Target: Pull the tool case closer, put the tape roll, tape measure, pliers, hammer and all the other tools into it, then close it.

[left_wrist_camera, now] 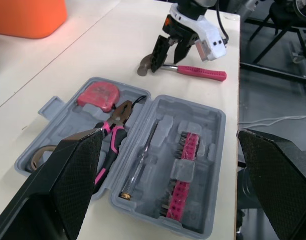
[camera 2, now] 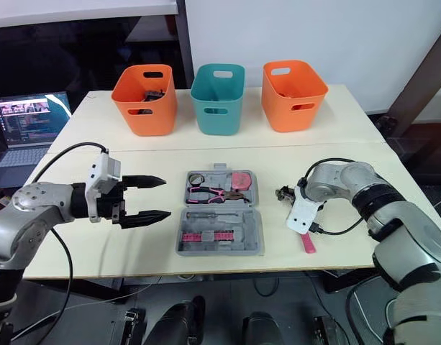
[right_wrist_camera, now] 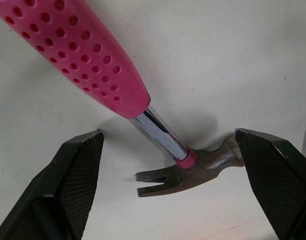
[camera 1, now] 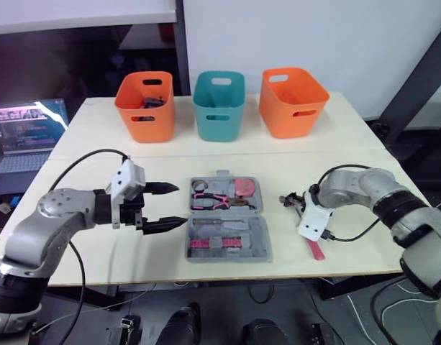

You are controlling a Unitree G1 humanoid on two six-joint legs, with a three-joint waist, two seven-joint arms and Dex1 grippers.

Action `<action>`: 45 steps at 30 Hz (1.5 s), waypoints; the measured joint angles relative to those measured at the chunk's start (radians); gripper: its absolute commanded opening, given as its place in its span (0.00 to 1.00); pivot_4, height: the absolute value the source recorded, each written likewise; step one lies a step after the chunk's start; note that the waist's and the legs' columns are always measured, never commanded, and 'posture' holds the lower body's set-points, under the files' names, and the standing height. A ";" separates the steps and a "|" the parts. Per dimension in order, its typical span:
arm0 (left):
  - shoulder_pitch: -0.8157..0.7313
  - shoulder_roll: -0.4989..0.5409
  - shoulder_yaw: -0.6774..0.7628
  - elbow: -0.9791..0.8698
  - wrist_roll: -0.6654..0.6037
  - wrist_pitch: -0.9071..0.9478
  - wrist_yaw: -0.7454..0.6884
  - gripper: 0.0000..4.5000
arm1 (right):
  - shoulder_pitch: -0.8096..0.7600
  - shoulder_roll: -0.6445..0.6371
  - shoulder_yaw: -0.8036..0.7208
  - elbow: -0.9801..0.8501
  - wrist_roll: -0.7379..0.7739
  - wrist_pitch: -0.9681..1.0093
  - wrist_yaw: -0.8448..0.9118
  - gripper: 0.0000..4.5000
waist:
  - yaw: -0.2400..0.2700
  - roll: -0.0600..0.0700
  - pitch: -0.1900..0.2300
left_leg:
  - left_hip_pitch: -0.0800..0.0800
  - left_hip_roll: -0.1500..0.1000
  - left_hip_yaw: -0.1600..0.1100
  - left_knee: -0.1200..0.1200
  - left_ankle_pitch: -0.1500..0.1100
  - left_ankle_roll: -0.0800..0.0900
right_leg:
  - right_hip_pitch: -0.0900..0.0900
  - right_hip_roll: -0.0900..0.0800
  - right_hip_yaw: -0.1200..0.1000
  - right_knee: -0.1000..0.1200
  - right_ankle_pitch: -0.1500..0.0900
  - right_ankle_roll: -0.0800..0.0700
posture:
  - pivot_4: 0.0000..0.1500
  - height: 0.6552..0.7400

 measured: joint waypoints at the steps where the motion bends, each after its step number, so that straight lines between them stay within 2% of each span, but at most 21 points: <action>1: 0.000 0.000 0.000 -0.004 0.000 0.000 0.002 1.00 | -0.001 0.016 0.001 0.016 -0.014 -0.001 -0.005 0.71 | -0.002 -0.003 0.000 | 0.002 0.001 0.000 0.000 0.000 0.000 | 0.002 0.001 0.000 0.000 0.000 0.000 | 1.00 1.00; 7: 0.000 0.000 0.000 -0.014 0.000 0.001 0.012 1.00 | -0.004 0.028 0.010 0.083 -0.061 -0.019 -0.062 0.10 | -0.002 -0.008 -0.001 | 0.012 0.009 0.001 -0.003 -0.002 0.002 | 0.007 0.005 0.001 -0.001 0.002 -0.005 | 1.00 1.00; 9: 0.000 0.000 0.000 -0.014 0.000 0.001 0.014 1.00 | -0.001 0.035 -0.001 0.080 -0.047 -0.034 -0.082 0.01 | -0.001 -0.008 -0.001 | 0.013 0.009 0.001 -0.003 -0.002 0.002 | 0.007 0.005 0.001 0.000 0.002 -0.005 | 1.00 1.00; 12: 0.000 0.000 0.000 -0.013 0.000 0.001 0.014 1.00 | 0.019 0.022 -0.031 0.078 -0.007 -0.024 -0.056 0.01 | 0.003 -0.008 -0.001 | 0.012 0.009 0.002 -0.003 -0.002 0.002 | 0.006 0.004 0.002 -0.001 0.002 -0.005 | 1.00 1.00; 16: -0.008 0.000 -0.004 -0.012 0.000 0.001 0.014 1.00 | 0.163 -0.012 -0.208 -0.019 0.260 0.158 0.157 0.01 | 0.022 -0.005 0.001 | 0.010 0.009 0.004 -0.003 -0.003 0.003 | 0.009 0.003 0.002 -0.001 0.003 -0.005 | 1.00 1.00; 19: -0.009 0.000 -0.007 -0.010 0.000 0.000 0.011 1.00 | 0.360 -0.062 -0.393 -0.277 0.507 0.497 0.381 0.01 | 0.038 -0.003 0.003 | 0.008 0.009 0.004 -0.002 -0.003 0.004 | 0.008 0.003 0.001 -0.001 0.002 -0.005 | 1.00 1.00; 20: -0.008 0.000 -0.006 -0.006 0.001 0.000 0.009 1.00 | 0.402 -0.065 -0.431 -0.339 0.554 0.587 0.417 0.01 | 0.038 -0.003 0.003 | 0.008 0.009 0.004 -0.002 -0.004 0.004 | 0.008 0.003 0.001 -0.002 0.002 -0.005 | 1.00 1.00; 22: -0.013 -0.001 -0.010 -0.001 0.001 -0.001 0.005 1.00 | 0.522 -0.072 -0.530 -0.565 0.635 0.938 0.529 0.01 | 0.036 -0.001 0.004 | 0.006 0.009 0.005 -0.002 -0.004 0.005 | 0.005 0.002 0.001 -0.001 0.003 -0.005 | 1.00 1.00; 25: -0.021 -0.003 -0.011 0.006 0.008 -0.003 0.001 1.00 | 0.573 -0.063 -0.596 -0.762 0.683 1.420 0.622 0.01 | 0.028 0.000 0.004 | 0.005 0.009 0.005 -0.002 -0.004 0.004 | 0.002 0.002 0.002 -0.001 0.003 -0.006 | 1.00 1.00; 29: -0.032 -0.003 -0.011 0.007 0.013 -0.007 -0.005 1.00 | 0.581 -0.053 -0.624 -0.837 0.693 1.790 0.584 0.01 | 0.033 0.000 0.004 | 0.001 0.009 0.006 -0.002 -0.004 0.005 | -0.003 0.001 0.003 -0.001 0.003 -0.006 | 1.00 1.00; 33: -0.033 -0.005 -0.012 0.017 0.020 -0.007 -0.010 1.00 | 0.560 0.047 -0.678 -0.831 0.739 2.038 0.481 0.01 | 0.031 0.000 0.004 | -0.006 0.009 0.007 -0.001 -0.004 0.005 | -0.010 0.001 0.003 -0.001 0.004 -0.006 | 1.00 1.00; 37: -0.041 -0.007 -0.014 0.025 0.021 -0.009 -0.016 1.00 | 0.493 0.188 -0.773 -0.710 0.789 2.159 0.318 0.01 | 0.028 -0.001 0.004 | -0.005 0.010 0.008 -0.001 -0.003 0.004 | -0.010 0.003 0.003 0.001 0.004 -0.006 | 1.00 1.00; 42: -0.044 -0.010 -0.015 0.026 0.022 -0.009 -0.016 1.00 | 0.441 0.260 -0.825 -0.589 0.841 2.144 0.171 0.01 | 0.024 -0.003 0.002 | -0.004 0.011 0.011 -0.001 -0.003 0.004 | -0.010 0.003 0.006 0.002 0.005 -0.005 | 1.00 1.00; 45: -0.044 -0.010 -0.015 0.025 0.022 -0.009 -0.016 1.00 | 0.439 0.268 -0.841 -0.577 0.878 2.133 0.121 0.29 | 0.024 -0.003 0.002 | -0.003 0.012 0.014 -0.001 -0.003 0.005 | -0.011 0.004 0.010 0.002 0.007 -0.003 | 1.00 1.00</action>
